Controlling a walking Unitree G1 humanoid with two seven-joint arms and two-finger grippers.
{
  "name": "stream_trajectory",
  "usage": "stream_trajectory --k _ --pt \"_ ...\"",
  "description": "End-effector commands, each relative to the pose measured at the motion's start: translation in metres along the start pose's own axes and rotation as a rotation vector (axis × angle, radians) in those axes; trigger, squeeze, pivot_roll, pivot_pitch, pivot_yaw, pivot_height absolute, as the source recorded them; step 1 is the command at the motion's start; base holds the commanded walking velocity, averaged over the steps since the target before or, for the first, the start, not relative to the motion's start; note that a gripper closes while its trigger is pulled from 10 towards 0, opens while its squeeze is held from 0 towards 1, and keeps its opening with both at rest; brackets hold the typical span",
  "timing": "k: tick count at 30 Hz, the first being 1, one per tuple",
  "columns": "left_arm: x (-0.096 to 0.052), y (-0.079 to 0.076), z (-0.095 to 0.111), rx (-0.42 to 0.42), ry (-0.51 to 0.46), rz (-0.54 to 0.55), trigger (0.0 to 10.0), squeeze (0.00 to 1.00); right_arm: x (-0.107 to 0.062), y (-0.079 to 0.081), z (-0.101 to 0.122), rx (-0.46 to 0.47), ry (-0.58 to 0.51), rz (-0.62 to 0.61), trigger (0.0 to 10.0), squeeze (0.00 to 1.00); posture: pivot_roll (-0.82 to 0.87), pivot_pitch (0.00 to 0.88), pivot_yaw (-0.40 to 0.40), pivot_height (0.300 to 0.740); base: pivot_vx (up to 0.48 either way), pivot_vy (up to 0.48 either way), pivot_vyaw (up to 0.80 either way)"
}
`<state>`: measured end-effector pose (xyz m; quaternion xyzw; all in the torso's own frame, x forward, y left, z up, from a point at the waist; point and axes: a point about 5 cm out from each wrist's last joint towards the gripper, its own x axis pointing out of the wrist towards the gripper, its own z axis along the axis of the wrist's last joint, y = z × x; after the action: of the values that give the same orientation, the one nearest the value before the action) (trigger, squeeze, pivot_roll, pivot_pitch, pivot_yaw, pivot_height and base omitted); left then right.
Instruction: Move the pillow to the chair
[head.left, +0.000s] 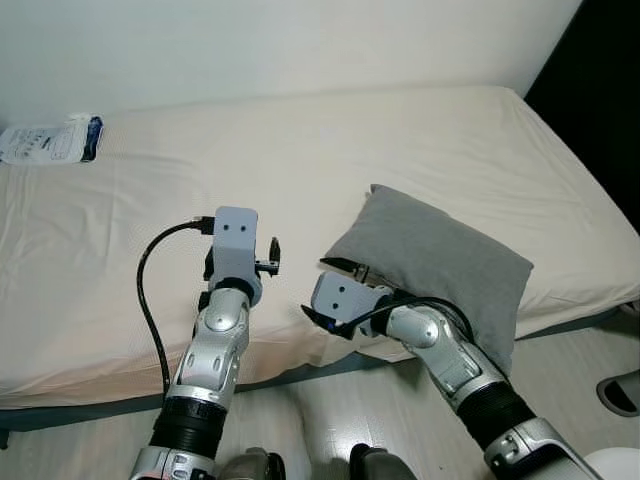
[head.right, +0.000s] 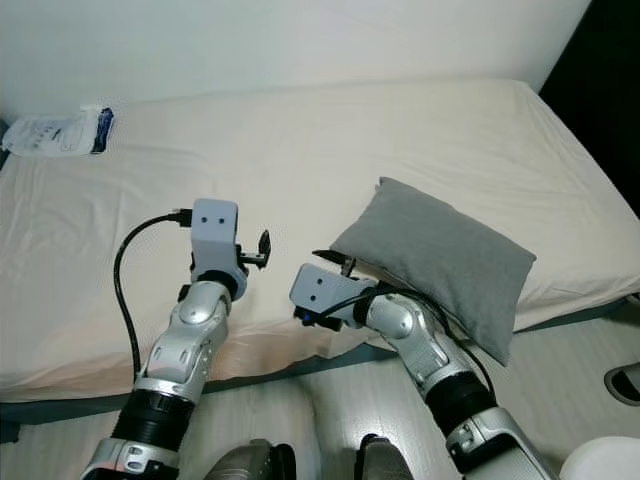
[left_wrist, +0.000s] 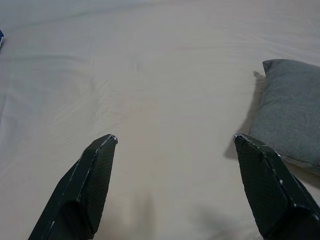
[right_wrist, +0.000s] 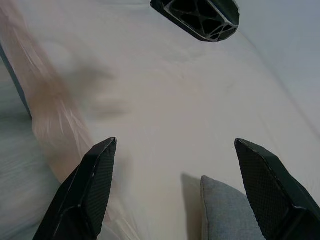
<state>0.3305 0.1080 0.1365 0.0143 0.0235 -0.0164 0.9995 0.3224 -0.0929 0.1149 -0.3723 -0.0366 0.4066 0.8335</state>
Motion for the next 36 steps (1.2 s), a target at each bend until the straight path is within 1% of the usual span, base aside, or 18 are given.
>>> stream_trajectory --k 1,20,29,36 --pt "0.0002 0.0007 -0.0051 -0.003 0.02 0.002 10.0 0.0 -0.0008 0.0025 -0.001 0.009 -0.001 0.006 10.0 0.0 -0.04 0.243 0.017 0.74 0.0 0.0 0.0" --pt "0.0 -0.0005 -0.0045 0.0 0.019 -0.002 10.0 0.0 -0.0006 0.0026 -0.0005 0.008 -0.002 0.006 10.0 0.0 -0.04 0.238 0.023 0.74 0.0 0.0 0.0" --pt "-0.0007 -0.0043 -0.0056 -0.005 0.019 -0.012 10.0 0.0 -0.0015 0.0037 -0.0013 0.008 -0.002 0.005 10.0 0.0 -0.05 0.226 0.023 0.74 0.0 0.0 0.0" --pt "-0.0015 -0.0027 -0.0069 -0.006 0.022 -0.008 10.0 0.0 -0.0023 0.0048 -0.001 0.006 -0.004 0.007 10.0 0.0 -0.05 0.222 0.019 0.74 0.0 0.0 0.0"
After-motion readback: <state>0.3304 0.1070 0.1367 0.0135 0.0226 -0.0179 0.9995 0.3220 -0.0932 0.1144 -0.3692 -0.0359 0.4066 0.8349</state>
